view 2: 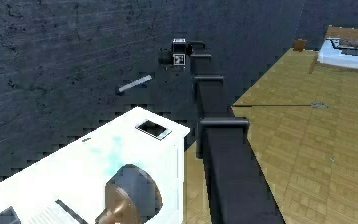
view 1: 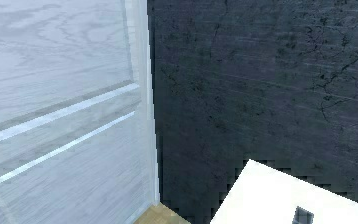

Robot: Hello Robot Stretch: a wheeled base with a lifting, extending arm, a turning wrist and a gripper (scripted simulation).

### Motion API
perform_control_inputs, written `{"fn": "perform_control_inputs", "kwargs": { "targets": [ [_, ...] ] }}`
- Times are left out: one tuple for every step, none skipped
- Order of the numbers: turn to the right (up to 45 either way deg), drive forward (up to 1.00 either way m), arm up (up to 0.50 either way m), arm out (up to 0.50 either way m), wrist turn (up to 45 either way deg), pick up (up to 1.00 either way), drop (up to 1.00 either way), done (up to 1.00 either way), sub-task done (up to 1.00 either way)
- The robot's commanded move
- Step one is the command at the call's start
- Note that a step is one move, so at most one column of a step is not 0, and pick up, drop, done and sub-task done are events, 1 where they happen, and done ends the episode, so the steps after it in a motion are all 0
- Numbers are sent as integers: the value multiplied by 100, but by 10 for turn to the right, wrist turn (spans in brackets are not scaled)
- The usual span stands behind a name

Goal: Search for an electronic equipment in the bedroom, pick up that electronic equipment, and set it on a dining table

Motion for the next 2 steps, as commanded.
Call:
{"fn": "perform_control_inputs", "kwargs": {
  "targets": [
    [0, 0, 0, 0, 270, 0, 0, 0, 0],
    [0, 0, -28, 0, 0, 0, 0, 0, 0]
  ]
}}
